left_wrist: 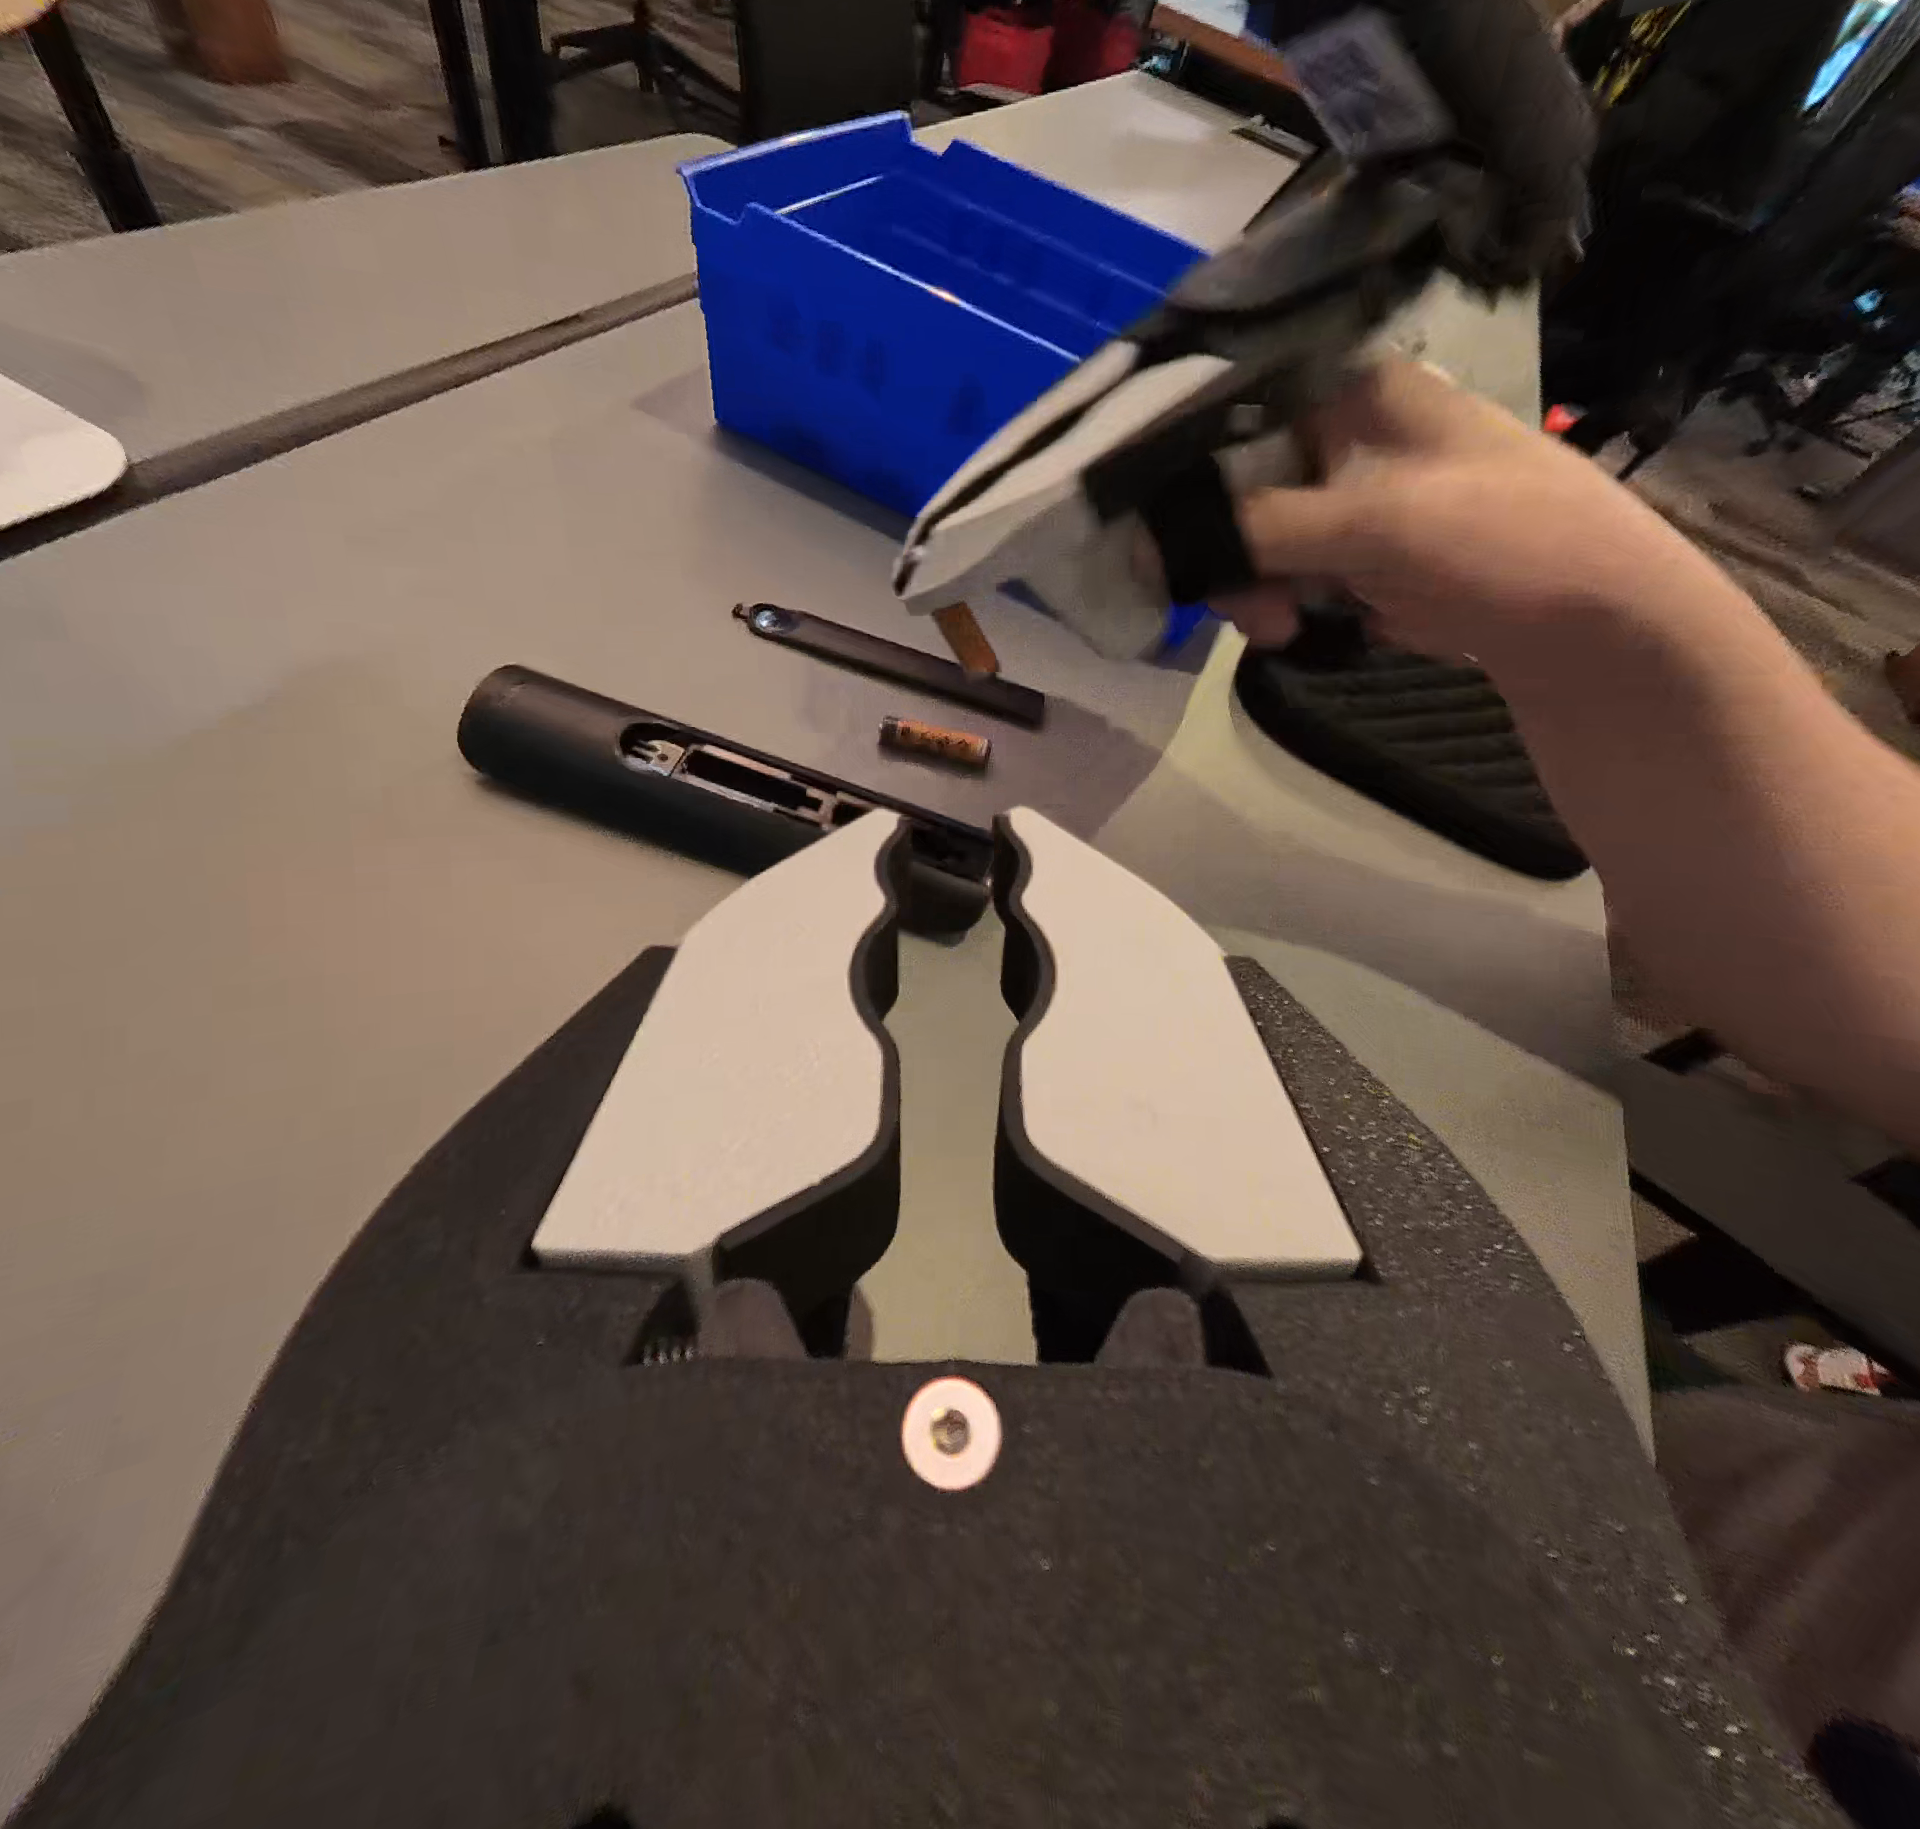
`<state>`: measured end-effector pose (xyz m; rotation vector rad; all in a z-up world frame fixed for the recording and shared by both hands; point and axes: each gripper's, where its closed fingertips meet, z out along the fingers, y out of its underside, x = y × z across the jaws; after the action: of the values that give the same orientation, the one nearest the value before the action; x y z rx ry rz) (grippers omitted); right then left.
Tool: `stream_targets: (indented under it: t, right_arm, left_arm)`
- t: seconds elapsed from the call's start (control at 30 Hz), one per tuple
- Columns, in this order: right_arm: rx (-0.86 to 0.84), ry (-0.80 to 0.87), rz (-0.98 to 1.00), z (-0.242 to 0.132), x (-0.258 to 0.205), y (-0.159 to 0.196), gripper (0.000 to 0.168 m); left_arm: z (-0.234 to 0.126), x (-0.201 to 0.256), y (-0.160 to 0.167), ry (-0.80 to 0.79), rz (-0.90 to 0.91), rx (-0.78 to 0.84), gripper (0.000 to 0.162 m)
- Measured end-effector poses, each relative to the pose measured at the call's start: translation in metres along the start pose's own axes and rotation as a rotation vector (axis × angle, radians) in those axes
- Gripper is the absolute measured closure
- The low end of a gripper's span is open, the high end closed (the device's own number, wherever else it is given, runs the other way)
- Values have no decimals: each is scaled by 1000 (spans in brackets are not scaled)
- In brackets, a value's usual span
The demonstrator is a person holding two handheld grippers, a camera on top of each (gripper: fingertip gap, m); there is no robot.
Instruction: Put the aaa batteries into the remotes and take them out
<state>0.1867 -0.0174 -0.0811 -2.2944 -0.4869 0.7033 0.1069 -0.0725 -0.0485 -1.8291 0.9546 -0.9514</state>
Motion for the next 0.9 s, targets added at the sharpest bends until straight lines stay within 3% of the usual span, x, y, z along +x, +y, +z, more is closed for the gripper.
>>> stream_targets:
  t: [0.07, 0.2, 0.47, 0.63, 0.8, 0.9]
  right_arm:
    - [-204, 124, -16, 17, 30, 8, 157]
    - [-390, 248, -15, 49, 68, 16, 157]
    - [-490, 276, 15, 68, 82, 20, 156]
    - [-424, 288, -41, 66, 81, 8, 138]
    - [-105, 206, -60, 22, 31, -34, 130]
    - [-85, 204, -104, 27, 2, -11, 128]
  left_arm:
    - [-5, 5, 3, 19, -6, -21, 148]
    - [-9, 14, 15, 17, 18, -70, 149]
    - [-20, 26, 22, 49, 19, -106, 151]
    - [-23, 26, 25, 54, 17, -114, 151]
    - [-37, 19, 24, 28, -22, -86, 151]
    - [-46, 13, 24, 3, -49, -64, 151]
